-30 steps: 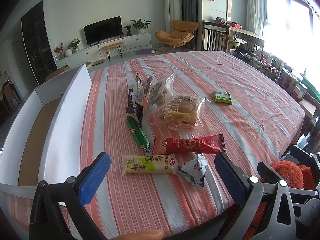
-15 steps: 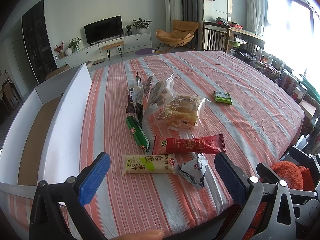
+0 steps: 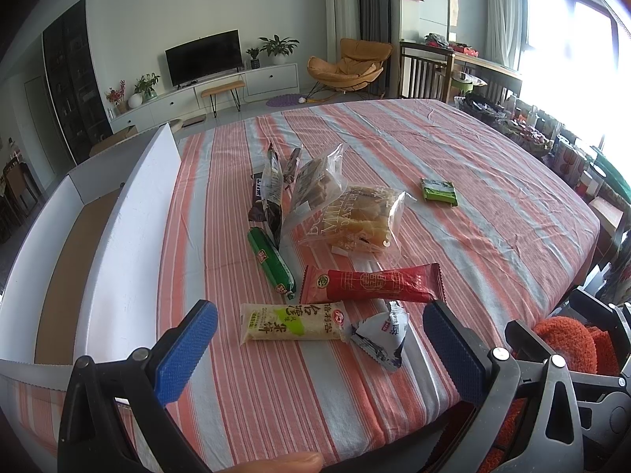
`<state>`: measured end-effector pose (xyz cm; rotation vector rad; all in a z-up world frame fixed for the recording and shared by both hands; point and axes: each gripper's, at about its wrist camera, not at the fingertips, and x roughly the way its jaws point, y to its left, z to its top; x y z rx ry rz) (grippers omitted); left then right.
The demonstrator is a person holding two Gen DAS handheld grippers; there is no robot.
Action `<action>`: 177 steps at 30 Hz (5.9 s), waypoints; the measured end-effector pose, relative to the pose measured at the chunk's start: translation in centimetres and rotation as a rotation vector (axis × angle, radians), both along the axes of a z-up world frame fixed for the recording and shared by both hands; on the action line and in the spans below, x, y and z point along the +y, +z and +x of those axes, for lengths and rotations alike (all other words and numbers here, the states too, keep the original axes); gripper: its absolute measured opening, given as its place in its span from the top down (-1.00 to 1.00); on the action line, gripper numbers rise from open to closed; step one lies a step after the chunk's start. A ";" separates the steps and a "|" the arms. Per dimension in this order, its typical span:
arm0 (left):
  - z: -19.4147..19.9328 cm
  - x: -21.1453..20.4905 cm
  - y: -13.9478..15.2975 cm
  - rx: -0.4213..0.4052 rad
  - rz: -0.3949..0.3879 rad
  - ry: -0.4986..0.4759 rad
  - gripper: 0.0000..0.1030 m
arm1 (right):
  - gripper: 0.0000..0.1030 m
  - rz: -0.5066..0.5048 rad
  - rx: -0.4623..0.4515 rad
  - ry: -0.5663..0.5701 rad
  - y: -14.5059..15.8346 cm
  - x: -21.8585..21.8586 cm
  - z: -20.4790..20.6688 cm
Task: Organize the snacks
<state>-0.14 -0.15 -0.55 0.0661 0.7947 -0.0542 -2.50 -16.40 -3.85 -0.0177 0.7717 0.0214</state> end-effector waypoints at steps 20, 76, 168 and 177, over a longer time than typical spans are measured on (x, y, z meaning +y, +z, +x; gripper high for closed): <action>0.0 0.0 -0.1 0.005 0.001 0.000 -1.00 | -0.77 0.002 0.002 0.000 0.0 -0.1 0.0; 0.0 0.1 -0.4 0.015 -0.005 0.002 -1.00 | -0.77 0.007 0.016 0.004 -0.5 0.2 -0.4; 0.6 9.9 -0.6 0.223 -0.254 -0.135 0.45 | 0.48 0.331 0.357 0.280 -5.4 5.8 10.0; -0.2 15.2 5.4 0.098 -0.445 -0.056 0.45 | 0.48 0.685 0.399 0.300 -1.5 5.0 8.6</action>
